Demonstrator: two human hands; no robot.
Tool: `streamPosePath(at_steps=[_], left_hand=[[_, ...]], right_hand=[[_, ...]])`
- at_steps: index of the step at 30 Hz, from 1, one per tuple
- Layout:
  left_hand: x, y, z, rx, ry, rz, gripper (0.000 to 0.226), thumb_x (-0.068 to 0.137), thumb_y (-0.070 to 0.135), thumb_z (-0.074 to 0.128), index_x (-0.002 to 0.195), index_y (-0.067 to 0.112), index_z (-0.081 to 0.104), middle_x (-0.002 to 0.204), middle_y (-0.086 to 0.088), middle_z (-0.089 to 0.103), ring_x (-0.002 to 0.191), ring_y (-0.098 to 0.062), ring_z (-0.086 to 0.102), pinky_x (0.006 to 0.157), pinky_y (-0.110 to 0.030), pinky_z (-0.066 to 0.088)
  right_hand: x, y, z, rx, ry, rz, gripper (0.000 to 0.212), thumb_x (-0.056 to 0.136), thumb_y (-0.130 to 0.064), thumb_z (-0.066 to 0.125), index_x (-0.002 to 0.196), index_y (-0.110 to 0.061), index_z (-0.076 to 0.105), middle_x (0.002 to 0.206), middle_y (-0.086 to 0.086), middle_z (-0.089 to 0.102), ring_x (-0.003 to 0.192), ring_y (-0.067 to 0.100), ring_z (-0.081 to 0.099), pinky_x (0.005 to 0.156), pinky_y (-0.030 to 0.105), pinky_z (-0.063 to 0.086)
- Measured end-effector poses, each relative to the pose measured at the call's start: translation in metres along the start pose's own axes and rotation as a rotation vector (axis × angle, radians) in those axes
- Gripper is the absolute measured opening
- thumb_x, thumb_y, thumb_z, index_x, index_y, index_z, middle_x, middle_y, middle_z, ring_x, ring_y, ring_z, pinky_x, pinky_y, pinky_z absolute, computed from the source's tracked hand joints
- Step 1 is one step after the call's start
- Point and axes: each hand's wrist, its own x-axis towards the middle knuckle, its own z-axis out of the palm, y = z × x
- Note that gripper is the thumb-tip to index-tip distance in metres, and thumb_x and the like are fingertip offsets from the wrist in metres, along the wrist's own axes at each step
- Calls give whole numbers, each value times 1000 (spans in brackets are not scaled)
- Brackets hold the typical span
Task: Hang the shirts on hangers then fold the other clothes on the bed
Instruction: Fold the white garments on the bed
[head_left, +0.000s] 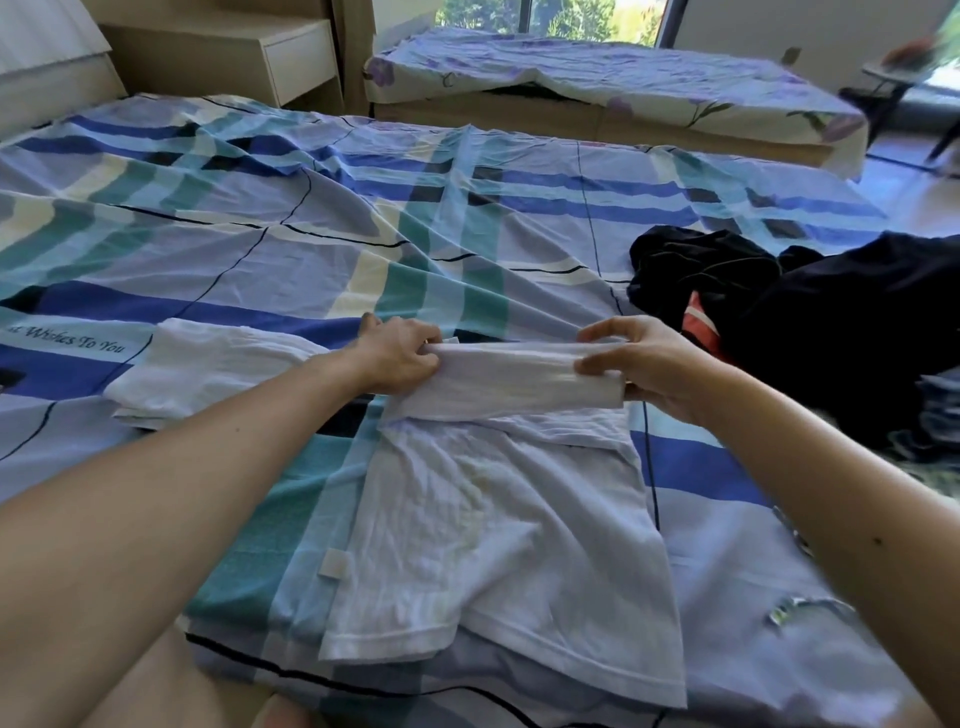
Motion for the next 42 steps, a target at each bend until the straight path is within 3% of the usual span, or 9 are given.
streamPosePath(at_steps=[8,11,14,16,19,22,29,37,42], left_hand=[[17,-1,25,158,19,-89,63,84,43,64,140,23,44,137,-8,47,130,-29,41,109,-46,30],[21,-2,24,-4,-27,-225,99,74,43,77,153,15,23,147,-16,36,135,-35,35,109,-45,38],[25,-4,16,-245,-106,-406,89,65,37,85,135,6,39,123,-14,54,109,-32,55,76,-36,48],[25,-6,11,-381,-160,-442,75,56,37,89,114,4,54,100,-10,58,86,-26,57,61,-31,42],[24,-10,9,-500,-190,-380,41,59,26,89,80,6,60,81,-9,58,71,-24,54,61,-32,39],[23,-8,5,-584,-112,-339,34,66,19,84,93,4,70,90,-7,69,86,-27,66,70,-31,47],[18,11,-24,-693,451,-145,10,79,6,69,83,14,67,76,2,62,67,-8,54,54,-17,42],[-18,-15,-45,-654,163,138,24,66,14,72,79,-1,59,69,-9,56,65,-14,51,62,-33,44],[-50,-16,-46,-384,-35,345,18,74,1,77,72,12,63,72,-10,59,62,-17,51,61,-34,40]], right_hand=[[23,36,-6,-540,113,96,48,74,-10,87,114,-10,60,105,12,59,63,19,59,52,29,53],[27,36,-5,-783,202,61,71,67,-24,91,124,-13,52,117,11,54,91,24,62,72,31,52],[33,36,-6,-762,196,105,110,61,-38,94,147,-13,31,143,17,36,131,33,44,105,38,44],[37,36,-8,-678,167,144,119,61,-36,96,153,-12,23,144,15,39,131,31,44,107,39,43],[41,37,-12,-484,137,182,101,57,-20,96,140,-5,42,121,11,57,107,26,57,97,42,53],[42,35,-15,-348,71,163,51,60,-3,90,105,5,68,96,25,71,81,29,65,78,45,57],[31,9,-16,-171,419,-229,19,73,-15,78,87,-24,69,83,2,72,77,24,73,61,45,63],[3,5,-35,-188,100,-364,27,73,2,81,84,-20,70,74,-1,65,61,7,60,56,27,53],[-34,13,-37,-557,-157,-455,22,63,-9,82,77,-12,66,65,-11,56,60,1,49,59,29,41]])
